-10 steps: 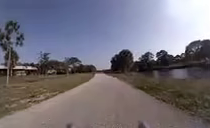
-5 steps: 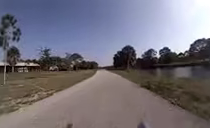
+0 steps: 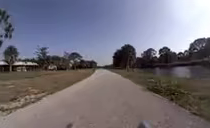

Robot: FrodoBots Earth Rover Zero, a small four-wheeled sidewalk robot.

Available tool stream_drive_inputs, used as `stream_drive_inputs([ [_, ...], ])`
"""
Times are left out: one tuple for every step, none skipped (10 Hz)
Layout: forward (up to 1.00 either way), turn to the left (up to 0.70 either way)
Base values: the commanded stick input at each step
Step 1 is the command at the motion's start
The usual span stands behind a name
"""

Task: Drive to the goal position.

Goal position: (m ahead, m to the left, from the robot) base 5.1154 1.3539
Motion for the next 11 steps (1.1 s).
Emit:
stream_drive_inputs([
  [1.00,0.02],
  [1.00,0.02],
  [1.00,0.02],
  [1.00,0.02],
  [1.00,0.02],
  [1.00,0.02],
  [1.00,0.02],
  [1.00,0.02],
  [1.00,0.02],
  [1.00,0.02],
  [1.00,0.02],
])
